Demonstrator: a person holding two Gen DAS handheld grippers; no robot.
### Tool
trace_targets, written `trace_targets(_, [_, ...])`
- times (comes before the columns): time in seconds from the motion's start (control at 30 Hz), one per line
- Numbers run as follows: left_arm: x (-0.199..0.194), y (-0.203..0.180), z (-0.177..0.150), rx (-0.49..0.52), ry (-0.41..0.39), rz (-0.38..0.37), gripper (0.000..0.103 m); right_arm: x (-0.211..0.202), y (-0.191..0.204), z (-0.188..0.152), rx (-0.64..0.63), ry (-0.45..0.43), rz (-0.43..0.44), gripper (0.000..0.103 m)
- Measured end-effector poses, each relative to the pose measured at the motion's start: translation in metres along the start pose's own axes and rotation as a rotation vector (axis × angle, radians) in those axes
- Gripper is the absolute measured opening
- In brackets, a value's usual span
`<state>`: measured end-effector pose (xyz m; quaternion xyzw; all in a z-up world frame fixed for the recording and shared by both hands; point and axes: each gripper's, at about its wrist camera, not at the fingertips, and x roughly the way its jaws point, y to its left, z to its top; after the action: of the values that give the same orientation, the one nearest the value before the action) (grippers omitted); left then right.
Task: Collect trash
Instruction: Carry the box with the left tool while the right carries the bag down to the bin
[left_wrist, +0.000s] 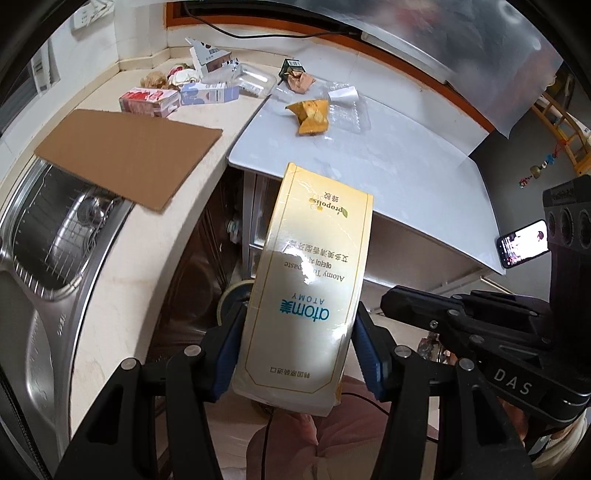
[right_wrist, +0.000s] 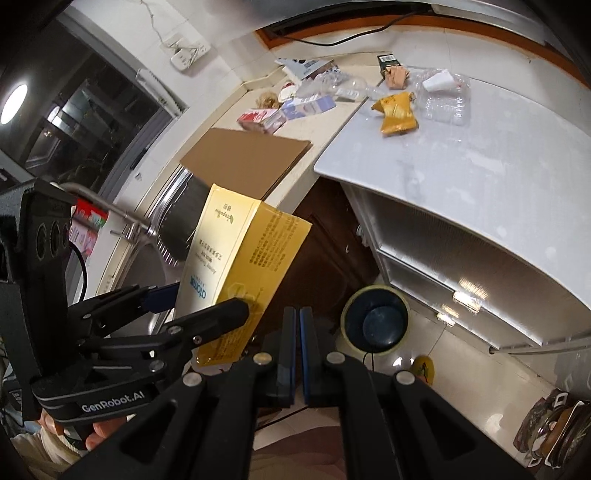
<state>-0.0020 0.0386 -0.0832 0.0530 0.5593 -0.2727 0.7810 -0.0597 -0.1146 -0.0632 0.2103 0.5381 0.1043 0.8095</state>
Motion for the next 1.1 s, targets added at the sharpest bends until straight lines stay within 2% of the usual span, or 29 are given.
trace_targets(0.2, [0.018, 0.001, -0.014, -0.039, 0.048, 0.008, 0.054, 0.012, -0.002, -0.012, -0.021, 0.063, -0.001, 0.002])
trace_targets(0.4, [0.062, 0.006, -0.026, -0.086, 0.107, 0.016, 0.054, 0.044, -0.026, -0.019, -0.016, 0.142, 0.005, 0.002])
trace_targets(0.5, [0.097, 0.015, -0.034, -0.117, 0.147, 0.025, 0.054, 0.073, -0.045, -0.021, -0.002, 0.172, 0.008, 0.002])
trace_targets(0.6, [0.139, 0.023, -0.043, -0.13, 0.171, 0.054, 0.055, 0.106, -0.065, -0.022, 0.003, 0.187, 0.048, 0.002])
trace_targets(0.77, [0.229, 0.043, -0.058, -0.156, 0.181, 0.125, 0.055, 0.177, -0.104, -0.03, -0.021, 0.203, 0.106, 0.002])
trace_targets(0.87, [0.282, 0.058, -0.068, -0.175, 0.19, 0.193, 0.055, 0.23, -0.132, -0.035, -0.029, 0.242, 0.098, 0.002])
trace_targets(0.97, [0.326, 0.075, -0.078, -0.213, 0.209, 0.222, 0.055, 0.281, -0.161, -0.041, -0.026, 0.277, 0.117, 0.002])
trace_targets(1.1, [0.368, 0.094, -0.092, -0.268, 0.243, 0.26, 0.055, 0.321, -0.18, -0.046, -0.05, 0.302, 0.108, 0.002])
